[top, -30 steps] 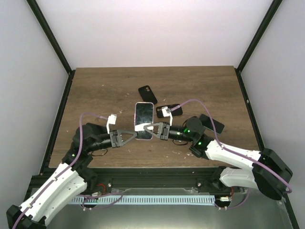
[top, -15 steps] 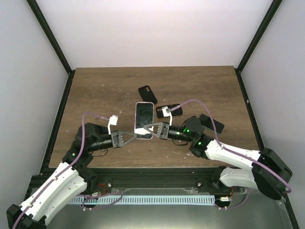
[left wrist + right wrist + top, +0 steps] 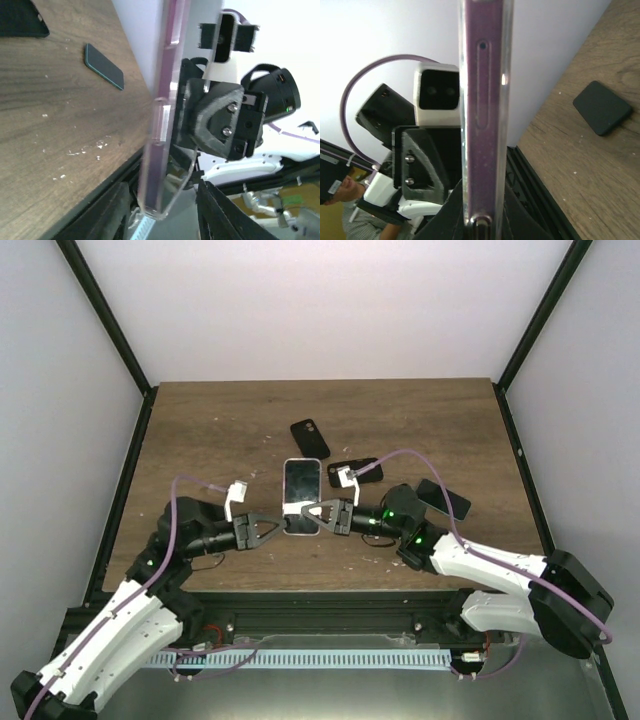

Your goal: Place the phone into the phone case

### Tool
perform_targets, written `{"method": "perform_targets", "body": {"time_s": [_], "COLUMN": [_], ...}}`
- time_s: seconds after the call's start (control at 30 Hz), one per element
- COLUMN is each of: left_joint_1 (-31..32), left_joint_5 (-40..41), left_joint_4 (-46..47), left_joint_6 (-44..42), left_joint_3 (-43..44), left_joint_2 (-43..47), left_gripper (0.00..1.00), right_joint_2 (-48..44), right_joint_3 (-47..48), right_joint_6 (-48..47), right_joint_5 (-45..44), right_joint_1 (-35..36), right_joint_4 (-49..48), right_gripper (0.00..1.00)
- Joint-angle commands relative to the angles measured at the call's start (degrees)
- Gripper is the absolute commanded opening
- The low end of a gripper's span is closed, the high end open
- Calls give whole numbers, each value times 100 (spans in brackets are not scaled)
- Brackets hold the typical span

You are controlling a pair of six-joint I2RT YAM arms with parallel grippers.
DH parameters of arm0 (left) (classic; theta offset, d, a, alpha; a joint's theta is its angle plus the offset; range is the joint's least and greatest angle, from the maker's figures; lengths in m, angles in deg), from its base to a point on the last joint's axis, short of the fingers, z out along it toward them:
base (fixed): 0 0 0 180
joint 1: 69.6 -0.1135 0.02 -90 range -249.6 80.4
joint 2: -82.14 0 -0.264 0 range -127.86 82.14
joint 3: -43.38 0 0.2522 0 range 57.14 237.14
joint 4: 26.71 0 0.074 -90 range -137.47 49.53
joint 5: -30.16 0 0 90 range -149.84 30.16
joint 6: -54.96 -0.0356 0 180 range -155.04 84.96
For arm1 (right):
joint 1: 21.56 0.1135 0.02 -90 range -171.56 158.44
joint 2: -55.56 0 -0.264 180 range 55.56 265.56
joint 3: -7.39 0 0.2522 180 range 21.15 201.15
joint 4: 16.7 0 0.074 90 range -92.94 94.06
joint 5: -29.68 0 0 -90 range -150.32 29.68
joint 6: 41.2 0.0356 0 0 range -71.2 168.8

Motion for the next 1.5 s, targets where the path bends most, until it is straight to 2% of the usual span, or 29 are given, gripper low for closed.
{"method": "perform_targets", "body": {"time_s": [0.0,0.17,0.37,0.43,0.57,0.7,0.77,0.9,0.93,1.1,1.2,1.3,1.33,1.47], "left_joint_1": [-9,-12,-9,-11,-14,-9,-9,-9,-11,-9,-8,-13,-11,-14], "left_joint_5": [233,248,382,337,367,507,531,572,626,1065,1423,1755,1856,2189], "left_joint_4": [22,365,531,622,724,382,289,214,146,-574,-1076,-1538,-1656,-2010], "left_joint_6": [20,37,-78,-92,-113,-316,-366,-407,-434,-885,-1191,-1481,-1555,-1848], "left_joint_3": [179,168,232,244,251,357,363,377,396,701,981,1208,1259,1381], "left_joint_2": [300,371,24,-139,-237,-445,-554,-685,-695,-664,-670,-659,-642,-486], "left_gripper": [45,51,47,43,29,6,3,3,7,44,68,97,100,100], "right_joint_2": [-172,-172,-147,-118,37,26,25,97,112,25,12,147,203,562], "right_joint_3": [173,99,-11,5,80,30,26,3,4,57,219,380,393,386], "right_joint_6": [-577,-728,-644,-676,-762,-743,-760,-720,-711,-857,-1126,-1346,-1376,-1425], "right_joint_5": [300,1175,1584,1598,1616,1416,1302,1216,1188,928,432,114,18,-183], "right_joint_1": [19,19,26,23,27,27,27,27,27,19,10,-7,-8,-49], "right_joint_4": [149,-83,-369,-281,21,115,220,235,242,534,1299,1851,1920,2049], "right_gripper": [4,4,4,4,5,10,10,2,2,1,1,1,1,2]}}
